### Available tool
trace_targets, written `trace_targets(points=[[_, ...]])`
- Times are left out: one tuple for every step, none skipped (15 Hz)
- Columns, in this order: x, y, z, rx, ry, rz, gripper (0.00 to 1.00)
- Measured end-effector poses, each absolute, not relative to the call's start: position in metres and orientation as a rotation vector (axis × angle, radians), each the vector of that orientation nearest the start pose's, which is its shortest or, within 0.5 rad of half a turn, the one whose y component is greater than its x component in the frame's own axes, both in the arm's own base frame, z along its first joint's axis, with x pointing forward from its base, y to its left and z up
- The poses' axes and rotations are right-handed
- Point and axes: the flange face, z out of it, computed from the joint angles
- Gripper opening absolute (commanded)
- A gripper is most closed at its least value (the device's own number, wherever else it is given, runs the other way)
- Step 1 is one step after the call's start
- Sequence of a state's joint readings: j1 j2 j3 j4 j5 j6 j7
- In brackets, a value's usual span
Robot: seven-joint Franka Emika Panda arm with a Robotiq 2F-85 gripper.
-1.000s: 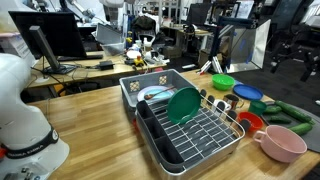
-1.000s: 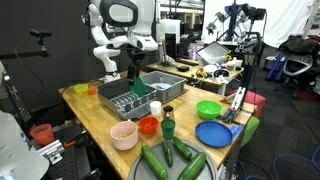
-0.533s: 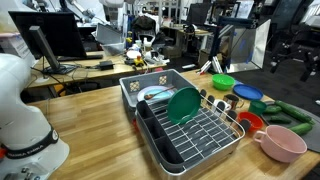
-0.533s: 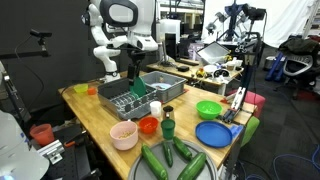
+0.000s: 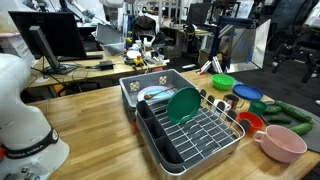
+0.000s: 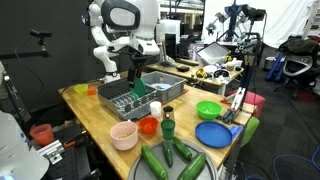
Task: Pour the contents in the dark green cup into the orange bowl
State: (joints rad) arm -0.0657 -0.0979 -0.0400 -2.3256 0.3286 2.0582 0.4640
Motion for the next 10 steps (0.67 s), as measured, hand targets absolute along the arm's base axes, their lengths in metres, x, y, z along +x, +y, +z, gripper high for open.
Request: trace_targets(points=[[0.475,-0.04,0.365,-2.658,1.08,0.321,1.0],[0.475,-0.045,0.362,-2.634,1.104,0.331,1.0],[0.475,-0.05,0.357,-2.61,1.127,0.344,1.0],[0.477,-0.053,0.35,-2.587,1.154,0.349,1.0],[0.48,-0.058,0.342,-2.572,1.191,0.34,1.0],[0.484,-0.062,0.333,-2.558,1.233,0.327,1.0],[0.488,-0.068,0.323,-2.544,1.277,0.316,1.0],[0.492,-0.074,0.313,-2.529,1.327,0.302,1.0],[0.495,-0.081,0.304,-2.511,1.383,0.286,1.0],[0.499,-0.087,0.297,-2.49,1.438,0.271,1.0]])
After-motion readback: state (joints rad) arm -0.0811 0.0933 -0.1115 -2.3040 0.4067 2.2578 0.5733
